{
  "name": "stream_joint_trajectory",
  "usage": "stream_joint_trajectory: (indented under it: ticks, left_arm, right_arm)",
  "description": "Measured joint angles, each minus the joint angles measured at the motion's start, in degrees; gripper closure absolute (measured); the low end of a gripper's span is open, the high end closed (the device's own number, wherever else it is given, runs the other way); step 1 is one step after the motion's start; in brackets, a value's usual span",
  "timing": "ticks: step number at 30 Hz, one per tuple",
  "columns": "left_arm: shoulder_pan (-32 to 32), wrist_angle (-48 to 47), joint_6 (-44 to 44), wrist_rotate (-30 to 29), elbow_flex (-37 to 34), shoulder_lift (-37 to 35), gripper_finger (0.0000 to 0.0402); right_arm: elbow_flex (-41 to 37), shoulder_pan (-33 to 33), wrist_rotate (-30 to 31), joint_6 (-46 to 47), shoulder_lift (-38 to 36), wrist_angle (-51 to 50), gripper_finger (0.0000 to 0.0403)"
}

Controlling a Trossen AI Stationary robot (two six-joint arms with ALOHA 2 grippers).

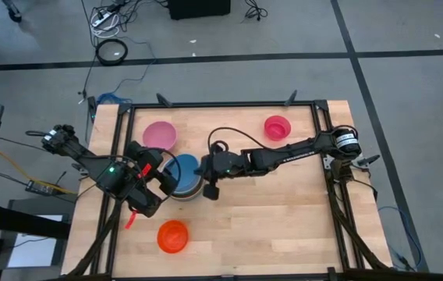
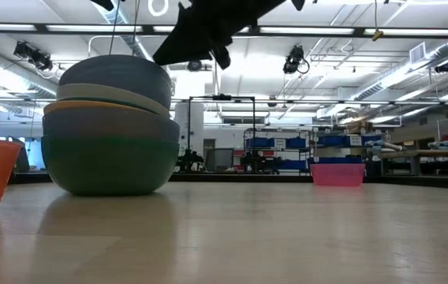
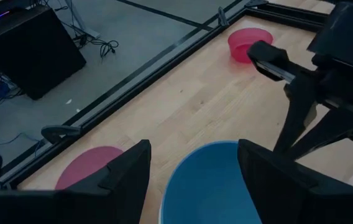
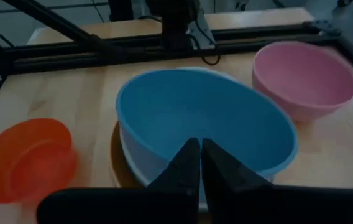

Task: Nest bowls inside each other
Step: Stack the blue bowl on top of the white bowl, then stack the pink bowl on top of the blue bowl

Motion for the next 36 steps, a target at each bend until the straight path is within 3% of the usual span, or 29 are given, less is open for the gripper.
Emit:
stream_joint_trajectory:
  ticks: [10,15,18,20,24,26,28,32,36]
  left_arm:
    - [0.0,0.08,-0.01,-0.02,0.0,0.0,0.0154]
    - [0.0,0.08,0.0,-0.03,0.0,0.0,0.0154]
    - [0.0,0.07,-0.01,-0.02,0.0,0.0,0.0154]
    - [0.0,0.0,0.0,-0.04,0.0,0.0,0.0154]
    - [0.0,-0.31,0.0,-0.05,-0.01,0.0,0.0154]
    - [0.0,-0.43,0.0,-0.07,0.0,0.0,0.0154]
    - [0.0,-0.48,0.0,-0.07,0.0,0.0,0.0154]
    - [0.0,-0.45,0.0,-0.07,-0.01,0.0,0.0154]
    - [0.0,-0.39,0.0,-0.07,-0.01,0.0,0.0154]
  right_arm:
    - [-2.07,0.0,-1.96,3.7,0.0,-1.31,0.0399]
    - [-2.25,0.04,-0.19,1.55,-0.12,-1.13,0.04]
    - [-2.25,0.1,4.76,-0.63,-0.94,-3.49,0.0402]
    - [-2.25,0.13,11.59,-1.53,-2.34,-9.7,0.0402]
    - [-2.23,-1.26,28.11,0.42,-5.39,-28.55,0.0402]
    - [-2.24,-2.89,31.71,3.32,-6.67,-36.39,0.0402]
    - [-2.25,-5.26,31.4,6.46,-7.61,-42.63,0.0398]
    - [-2.25,-11.2,23.82,10.44,-7.89,-52.4,0.0369]
    - [-2.25,-15.52,21.12,11.99,-7.89,-54.97,0.0321]
